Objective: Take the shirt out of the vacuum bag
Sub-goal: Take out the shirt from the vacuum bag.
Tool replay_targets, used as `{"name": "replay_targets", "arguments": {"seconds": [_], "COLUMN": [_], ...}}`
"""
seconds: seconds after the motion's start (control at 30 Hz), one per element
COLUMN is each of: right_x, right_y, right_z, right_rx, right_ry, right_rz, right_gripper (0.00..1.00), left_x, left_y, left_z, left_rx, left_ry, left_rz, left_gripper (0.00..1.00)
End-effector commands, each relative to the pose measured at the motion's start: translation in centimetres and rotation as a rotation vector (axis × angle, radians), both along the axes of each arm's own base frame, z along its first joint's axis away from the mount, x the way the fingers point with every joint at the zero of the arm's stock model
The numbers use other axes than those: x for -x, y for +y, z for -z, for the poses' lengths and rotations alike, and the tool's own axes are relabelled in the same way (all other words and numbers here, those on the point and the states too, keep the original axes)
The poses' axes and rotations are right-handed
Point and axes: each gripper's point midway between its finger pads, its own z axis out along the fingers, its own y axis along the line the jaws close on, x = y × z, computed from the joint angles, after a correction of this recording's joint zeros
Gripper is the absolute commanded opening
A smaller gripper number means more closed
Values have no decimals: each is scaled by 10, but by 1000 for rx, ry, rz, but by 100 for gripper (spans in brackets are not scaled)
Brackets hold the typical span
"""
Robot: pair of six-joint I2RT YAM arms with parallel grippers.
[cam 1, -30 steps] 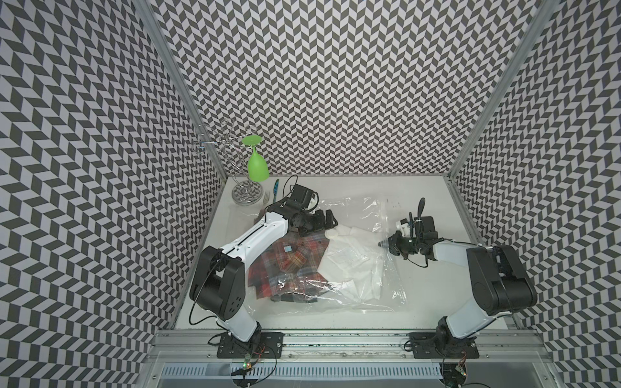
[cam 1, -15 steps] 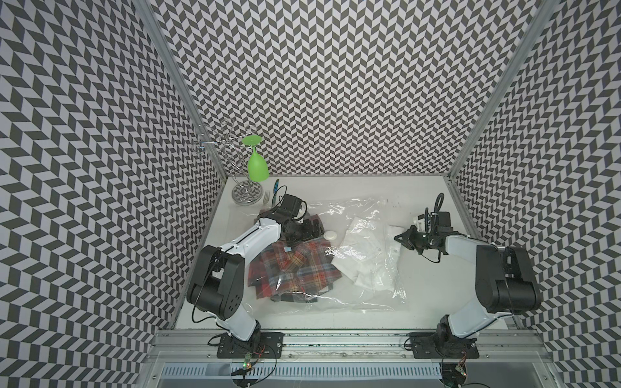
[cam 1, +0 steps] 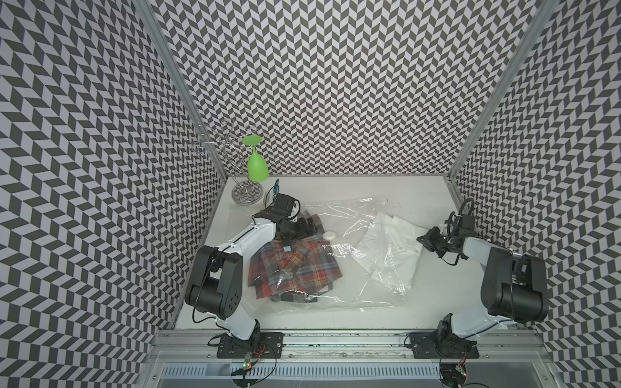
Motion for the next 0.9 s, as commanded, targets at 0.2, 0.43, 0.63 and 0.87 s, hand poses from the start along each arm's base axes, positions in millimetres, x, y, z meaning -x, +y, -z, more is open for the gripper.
{"name": "replay_targets", "arguments": {"seconds": [0.2,0.43,0.63,0.87], "right_x": [1,11,25,34], "right_y": [-86,-124,-131,-136], "right_z": [-21,-20,-22,-55], "right_rx": [49,1,-6,67], "right_ry": [-48,-44,-30,-57], "right_rz": [297,459,512,493], "right_gripper": [0,0,25,62], "left_x": [10,7,2,0], "left_y": [31,35,38,40], "left_z": [26,25,22,21], "left_rx": [-93,-93,-99,-99], "left_ry": [80,77,63,54], "left_rz": [-27,-24,-22,-13], "left_gripper": [99,99,99,99]}}
